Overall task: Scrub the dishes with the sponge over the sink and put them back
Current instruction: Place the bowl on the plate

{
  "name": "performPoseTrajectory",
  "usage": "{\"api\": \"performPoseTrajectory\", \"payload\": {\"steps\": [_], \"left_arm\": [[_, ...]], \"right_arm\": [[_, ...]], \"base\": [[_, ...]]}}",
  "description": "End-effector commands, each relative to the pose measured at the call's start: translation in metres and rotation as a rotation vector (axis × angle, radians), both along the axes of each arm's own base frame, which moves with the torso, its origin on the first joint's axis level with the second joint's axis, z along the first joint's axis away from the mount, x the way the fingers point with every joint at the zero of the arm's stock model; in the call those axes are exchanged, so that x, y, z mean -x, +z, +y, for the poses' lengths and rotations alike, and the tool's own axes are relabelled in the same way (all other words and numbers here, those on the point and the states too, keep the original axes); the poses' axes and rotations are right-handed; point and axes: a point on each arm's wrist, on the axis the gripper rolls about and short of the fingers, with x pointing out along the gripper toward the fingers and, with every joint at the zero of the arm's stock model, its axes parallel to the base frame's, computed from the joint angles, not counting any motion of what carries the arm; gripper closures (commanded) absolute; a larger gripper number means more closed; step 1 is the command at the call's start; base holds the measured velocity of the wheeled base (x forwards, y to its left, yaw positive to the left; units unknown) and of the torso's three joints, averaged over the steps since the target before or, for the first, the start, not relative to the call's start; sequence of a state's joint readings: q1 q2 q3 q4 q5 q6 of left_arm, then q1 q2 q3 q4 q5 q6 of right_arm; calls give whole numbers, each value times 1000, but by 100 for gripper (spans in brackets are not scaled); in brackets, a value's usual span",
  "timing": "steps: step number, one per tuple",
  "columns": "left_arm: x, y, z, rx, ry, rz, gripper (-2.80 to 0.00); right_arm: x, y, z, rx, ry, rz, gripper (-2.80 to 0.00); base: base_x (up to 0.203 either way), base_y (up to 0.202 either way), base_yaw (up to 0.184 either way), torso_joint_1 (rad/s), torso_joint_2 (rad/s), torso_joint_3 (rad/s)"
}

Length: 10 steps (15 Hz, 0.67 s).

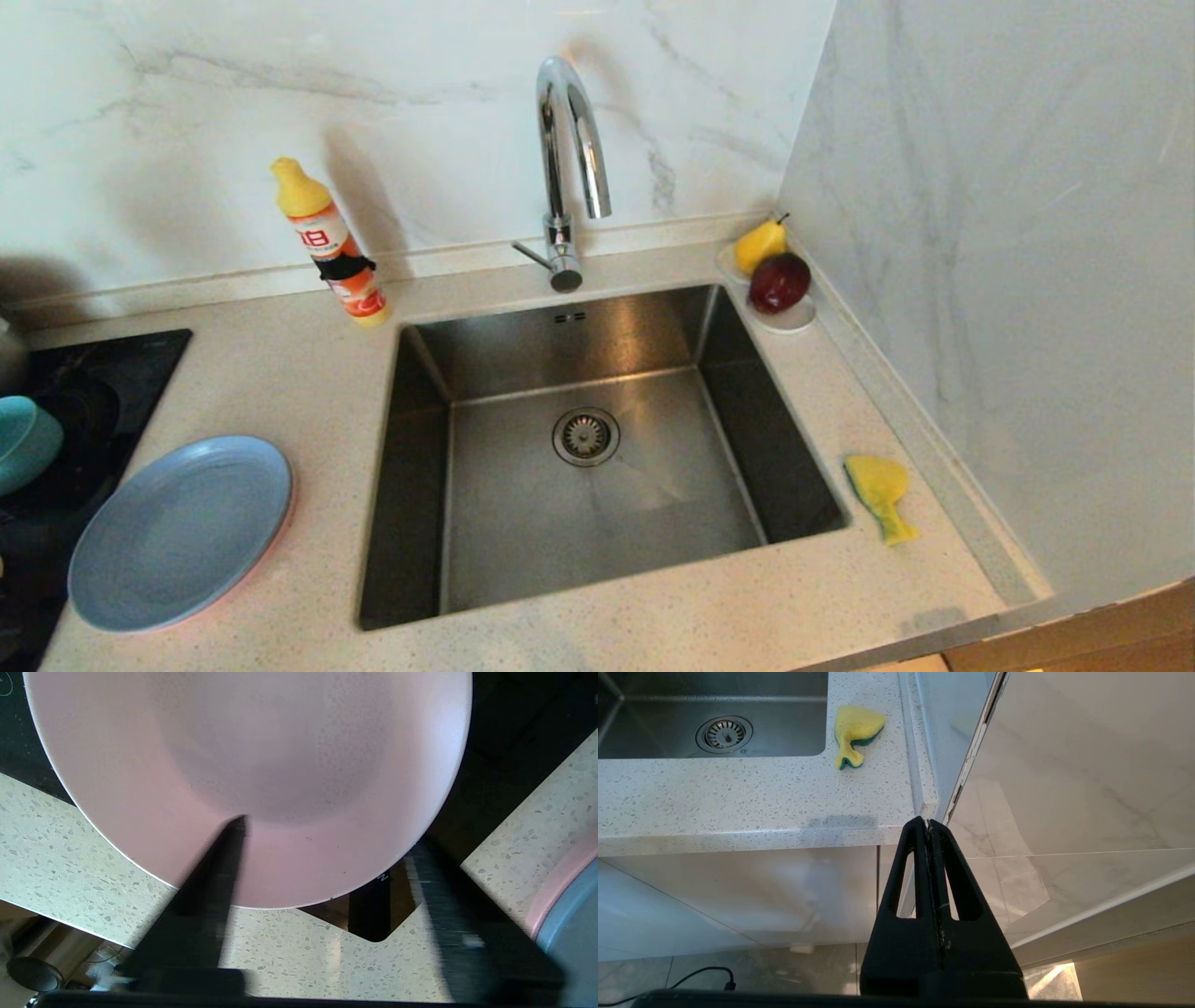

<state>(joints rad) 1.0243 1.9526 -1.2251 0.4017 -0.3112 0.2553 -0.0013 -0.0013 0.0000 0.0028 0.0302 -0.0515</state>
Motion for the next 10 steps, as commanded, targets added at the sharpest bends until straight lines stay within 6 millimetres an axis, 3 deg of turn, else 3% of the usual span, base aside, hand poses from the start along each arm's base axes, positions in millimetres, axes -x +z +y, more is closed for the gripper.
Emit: {"api": "performPoseTrajectory", "payload": {"steps": [1,10], "left_arm": [[0,-1,0,6,-2,3,0],[-1,0,2,-14,2,-14,0]], "right_arm": [[0,0,0,1,0,0,0],[0,0,0,1,0,0,0]], "base": [[0,0,0,0,0,0],[0,0,0,0,0,0]]}}
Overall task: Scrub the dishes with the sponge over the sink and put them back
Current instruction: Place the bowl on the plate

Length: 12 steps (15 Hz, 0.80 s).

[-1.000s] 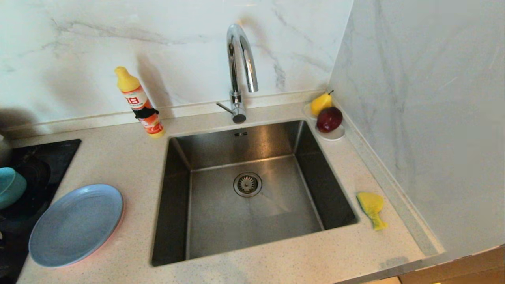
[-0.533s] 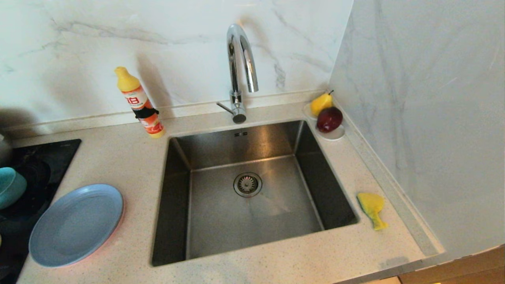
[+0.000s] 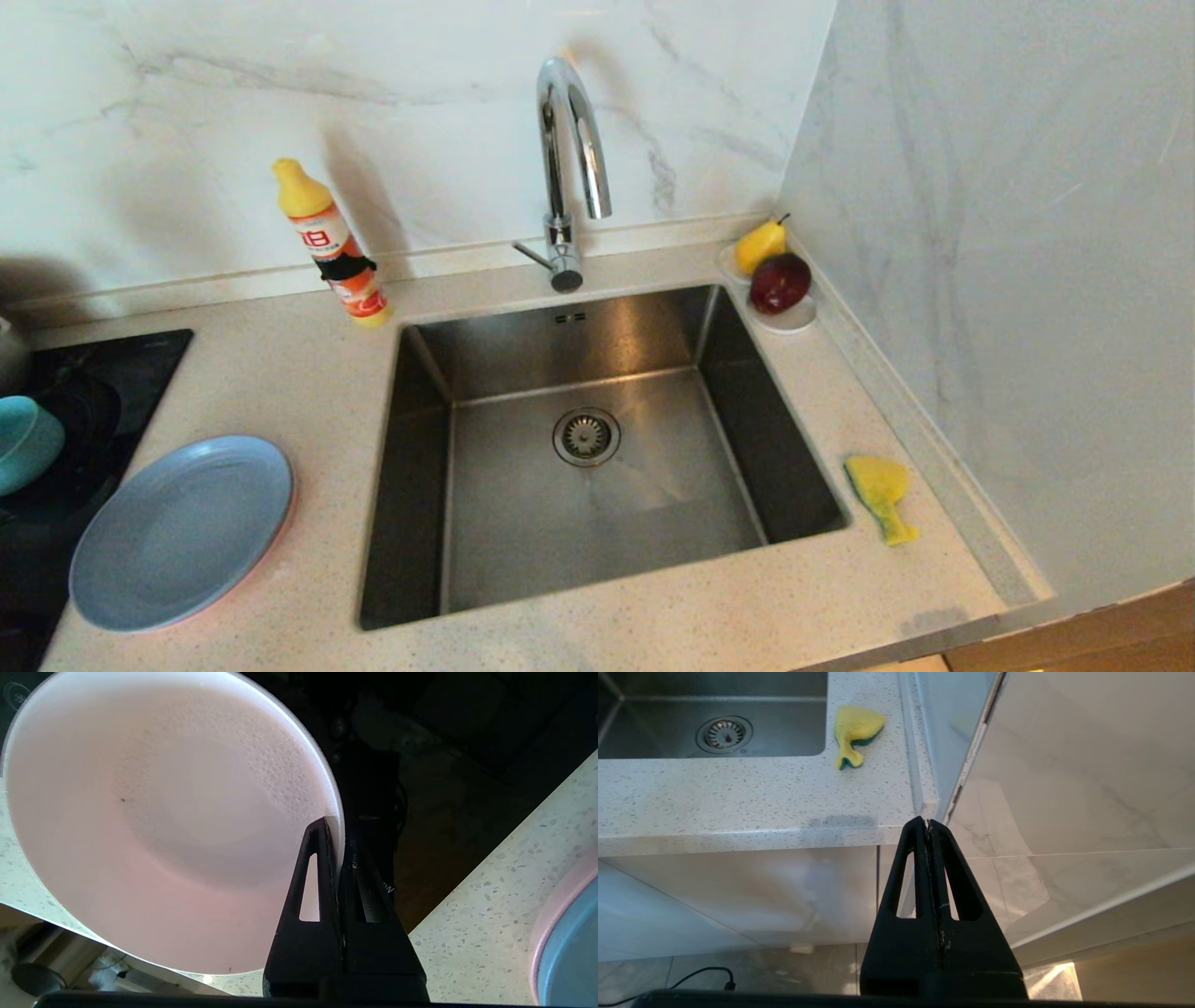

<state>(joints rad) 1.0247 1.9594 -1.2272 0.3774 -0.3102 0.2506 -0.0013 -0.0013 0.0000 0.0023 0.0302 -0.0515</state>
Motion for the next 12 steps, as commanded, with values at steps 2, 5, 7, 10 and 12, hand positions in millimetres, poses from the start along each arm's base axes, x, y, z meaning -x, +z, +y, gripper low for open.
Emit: {"api": "performPoseTrajectory", "payload": {"steps": [2,5,7,10,12], "left_arm": [[3,11,-6,-14,-8,-22,0],[15,44,-29,-43,-28,-75,0],[22,68,-55,-37,-74,-120,0],[12,95,-98,-41,-185,-172,0],[0,105,-119,-31,-236,-203,0]], "right_arm": [[0,0,0,1,0,0,0],[0,0,0,1,1,0,0],[0,0,0,1,1,0,0],[0,0,0,1,1,0,0],[0,0,0,1,0,0,0]], "base": [[0,0,0,0,0,0],[0,0,0,0,0,0],[0,0,0,0,0,0],[0,0,0,0,0,0],[0,0,0,0,0,0]]}}
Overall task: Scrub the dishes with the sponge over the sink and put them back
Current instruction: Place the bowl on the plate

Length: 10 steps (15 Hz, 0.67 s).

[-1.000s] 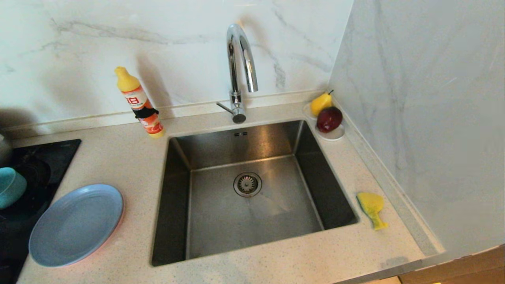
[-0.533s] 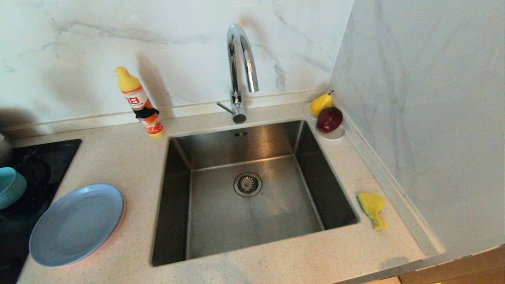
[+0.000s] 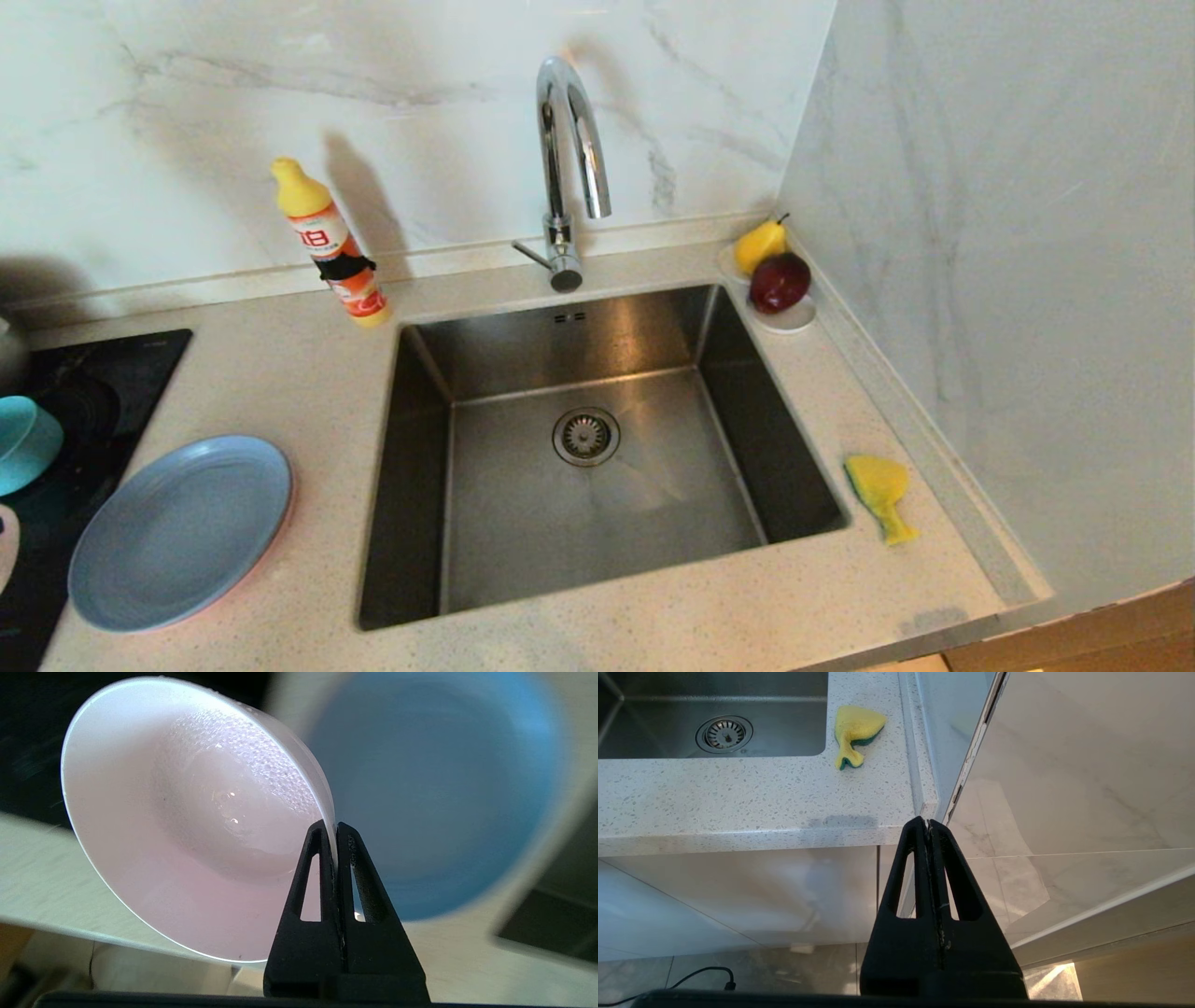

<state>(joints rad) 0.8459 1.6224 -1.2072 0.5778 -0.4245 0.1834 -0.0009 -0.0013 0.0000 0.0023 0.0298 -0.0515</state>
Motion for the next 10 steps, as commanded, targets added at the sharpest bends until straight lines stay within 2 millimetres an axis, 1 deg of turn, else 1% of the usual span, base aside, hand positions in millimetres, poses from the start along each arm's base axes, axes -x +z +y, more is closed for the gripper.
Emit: {"api": "performPoseTrajectory", "payload": {"steps": [1,3,5,8,10], "left_arm": [[-9,20,-33,-30,-83,-53,0],[-25,22,-56,-25,-124,-39,0],[-40,19,-77,-33,-151,-7,0],[-65,10,-101,-48,-181,23,0],[-84,0,-112,-84,-182,32,0]], "right_arm": [[0,0,0,1,2,0,0],[0,0,0,1,0,0,0],[0,0,0,1,1,0,0],[0,0,0,1,0,0,0],[0,0,0,1,1,0,0]], "base": [[0,0,0,0,0,0],[0,0,0,0,0,0],[0,0,0,0,0,0],[0,0,0,0,0,0],[0,0,0,0,0,0]]}}
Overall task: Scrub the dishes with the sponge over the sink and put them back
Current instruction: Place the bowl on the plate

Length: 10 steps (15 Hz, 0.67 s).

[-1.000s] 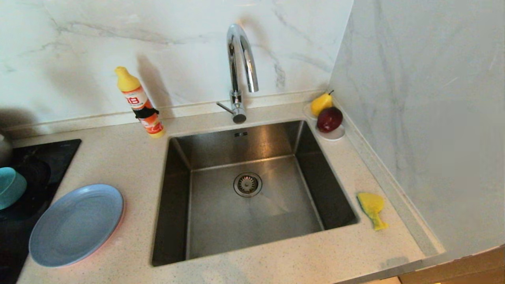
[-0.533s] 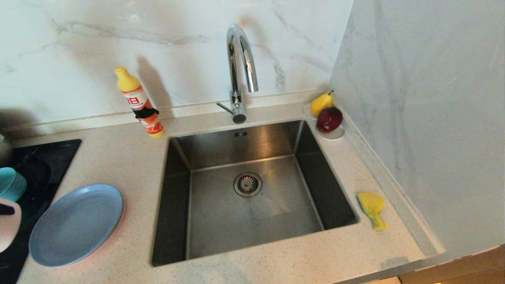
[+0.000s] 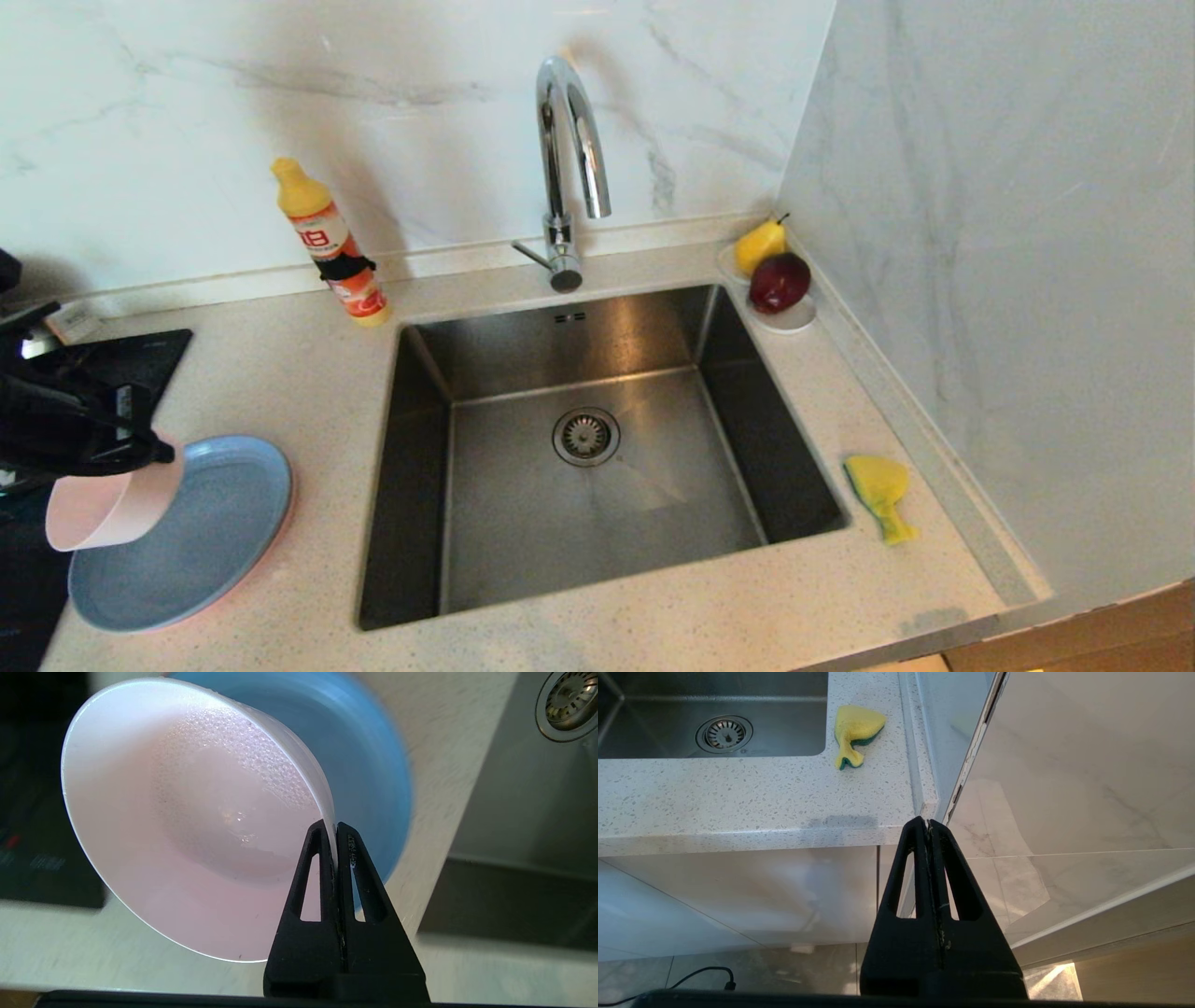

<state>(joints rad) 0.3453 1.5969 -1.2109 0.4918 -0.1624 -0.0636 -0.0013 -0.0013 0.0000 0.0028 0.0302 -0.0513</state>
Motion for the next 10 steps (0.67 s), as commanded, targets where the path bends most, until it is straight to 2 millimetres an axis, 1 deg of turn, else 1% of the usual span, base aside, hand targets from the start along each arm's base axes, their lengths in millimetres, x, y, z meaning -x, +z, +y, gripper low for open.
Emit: {"api": "performPoseTrajectory", "payload": {"steps": [1,3,7,10], "left_arm": [[-21,-16,-10,-9,-27,36,0],[-34,-27,-9,-26,-17,53,0],[-52,-48,-7,-36,9,64,0],[-57,-48,-7,-38,16,51,0]], "right_arm": [[0,0,0,1,0,0,0],[0,0,0,1,0,0,0],[0,0,0,1,0,0,0],[0,0,0,1,0,-1,0]], "base": [[0,0,0,0,0,0],[0,0,0,0,0,0],[0,0,0,0,0,0],[0,0,0,0,0,0]]}}
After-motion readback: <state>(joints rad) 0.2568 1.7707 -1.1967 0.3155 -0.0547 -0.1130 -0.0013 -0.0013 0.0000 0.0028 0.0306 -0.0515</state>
